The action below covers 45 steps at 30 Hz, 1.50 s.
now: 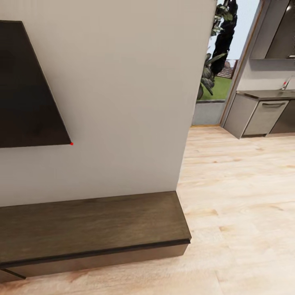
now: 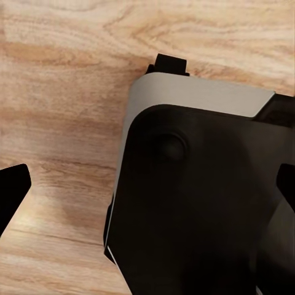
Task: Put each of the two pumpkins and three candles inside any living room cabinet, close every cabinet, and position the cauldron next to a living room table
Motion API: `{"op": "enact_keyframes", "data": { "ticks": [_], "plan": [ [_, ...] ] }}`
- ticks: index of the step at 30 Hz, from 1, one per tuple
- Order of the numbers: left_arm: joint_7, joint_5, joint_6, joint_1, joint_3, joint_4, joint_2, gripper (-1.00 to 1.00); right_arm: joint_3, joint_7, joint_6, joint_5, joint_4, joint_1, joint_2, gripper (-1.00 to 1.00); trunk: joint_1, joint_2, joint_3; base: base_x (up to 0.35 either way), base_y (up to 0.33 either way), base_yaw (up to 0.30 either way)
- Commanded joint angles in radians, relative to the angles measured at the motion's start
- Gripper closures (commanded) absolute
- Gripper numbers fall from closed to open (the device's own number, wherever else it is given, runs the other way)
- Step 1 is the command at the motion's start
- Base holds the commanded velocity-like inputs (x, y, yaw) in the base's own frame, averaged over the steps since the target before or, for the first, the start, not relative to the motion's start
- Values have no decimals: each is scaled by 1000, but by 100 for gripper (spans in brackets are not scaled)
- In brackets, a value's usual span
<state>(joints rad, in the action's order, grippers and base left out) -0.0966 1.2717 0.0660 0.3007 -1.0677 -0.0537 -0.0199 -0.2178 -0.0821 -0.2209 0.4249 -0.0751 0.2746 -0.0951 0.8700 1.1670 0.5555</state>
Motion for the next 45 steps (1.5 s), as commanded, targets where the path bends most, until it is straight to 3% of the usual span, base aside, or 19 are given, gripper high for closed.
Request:
{"op": "enact_keyframes", "data": {
  "ticks": [1, 45],
  "plan": [
    [0, 0, 0, 0, 0, 0, 0, -100, 0, 0, 0, 0, 0, 0, 0, -100, 0, 0, -2, 0, 0, 0],
    [0, 0, 0, 0, 0, 0, 0, -100, -1, -4, 0, 1, 3, 0, 0, -100, 0, 0, -67, 0, 0, 0]
  ]
}}
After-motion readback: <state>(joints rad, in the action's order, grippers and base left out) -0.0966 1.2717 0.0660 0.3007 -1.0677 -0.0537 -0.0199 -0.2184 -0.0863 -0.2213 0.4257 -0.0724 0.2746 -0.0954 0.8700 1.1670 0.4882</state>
